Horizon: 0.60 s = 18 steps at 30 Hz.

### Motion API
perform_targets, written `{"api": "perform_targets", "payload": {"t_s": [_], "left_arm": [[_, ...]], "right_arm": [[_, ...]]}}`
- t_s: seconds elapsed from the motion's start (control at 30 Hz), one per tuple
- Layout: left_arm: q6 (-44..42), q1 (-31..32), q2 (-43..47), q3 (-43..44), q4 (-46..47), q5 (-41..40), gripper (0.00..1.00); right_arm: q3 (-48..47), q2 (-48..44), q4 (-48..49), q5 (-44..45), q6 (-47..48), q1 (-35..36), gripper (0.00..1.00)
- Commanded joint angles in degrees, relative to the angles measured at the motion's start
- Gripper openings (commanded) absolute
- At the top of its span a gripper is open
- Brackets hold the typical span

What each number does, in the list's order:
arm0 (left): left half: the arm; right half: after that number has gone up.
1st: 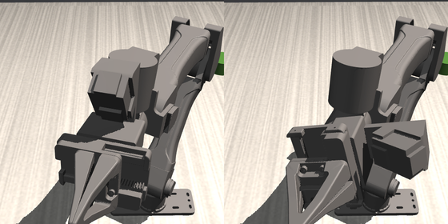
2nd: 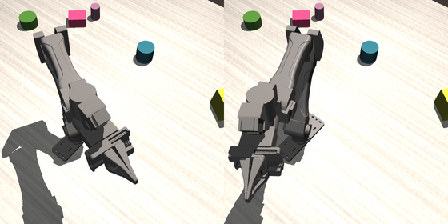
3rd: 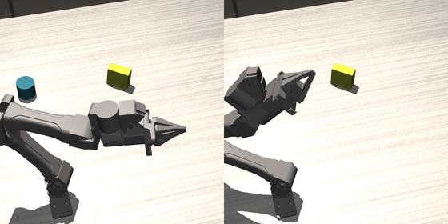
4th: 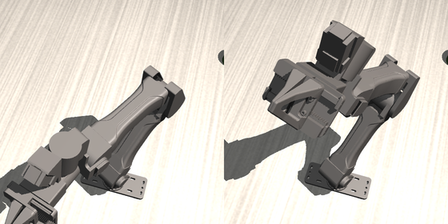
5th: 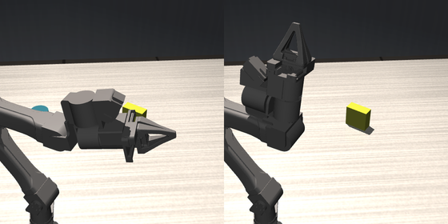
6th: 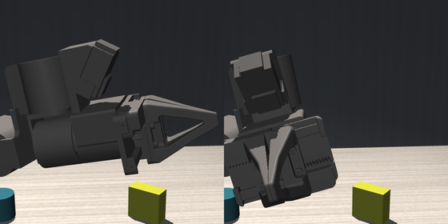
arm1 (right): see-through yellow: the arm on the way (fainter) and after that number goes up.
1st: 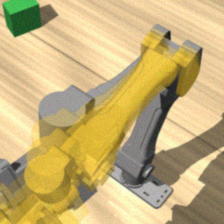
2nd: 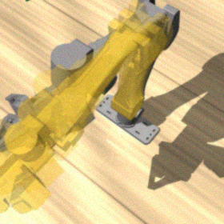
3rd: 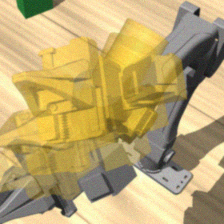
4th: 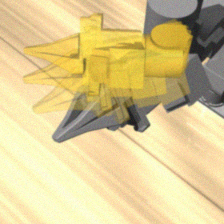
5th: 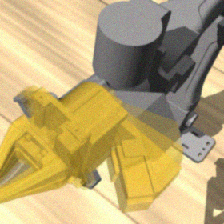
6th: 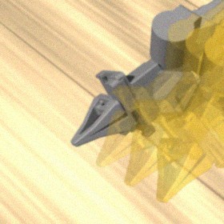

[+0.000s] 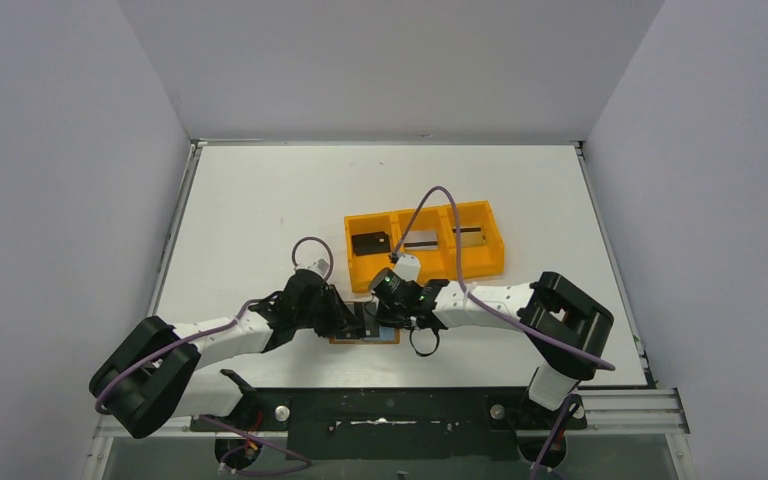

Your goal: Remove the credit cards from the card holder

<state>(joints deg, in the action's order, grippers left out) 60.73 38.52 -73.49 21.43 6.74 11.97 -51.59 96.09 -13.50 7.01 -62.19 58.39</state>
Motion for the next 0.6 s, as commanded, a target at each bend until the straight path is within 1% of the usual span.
{"api": "perform_targets", "payload": {"t_s": [0.0, 0.13, 0.33, 0.57], "left_arm": [[0.4, -0.6, 0.5, -0.2, 4.0, 0.9, 0.11], [0.1, -0.8, 1.4, -0.4, 3.0, 0.1, 0.00], [-1.5, -1.2, 3.9, 0.2, -1.0, -1.8, 0.00], [-3.8, -1.6, 5.0, 0.6, -4.2, -2.9, 0.00]], "right_arm": [[1.8, 0.0, -2.4, 1.2, 0.3, -0.8, 0.06], [1.4, -0.4, -3.8, 2.3, 0.2, -0.8, 0.06], [-0.1, -0.8, -7.7, 5.7, 0.1, -0.7, 0.06], [0.0, -2.5, -8.3, 7.7, 0.4, -0.6, 0.05]]}}
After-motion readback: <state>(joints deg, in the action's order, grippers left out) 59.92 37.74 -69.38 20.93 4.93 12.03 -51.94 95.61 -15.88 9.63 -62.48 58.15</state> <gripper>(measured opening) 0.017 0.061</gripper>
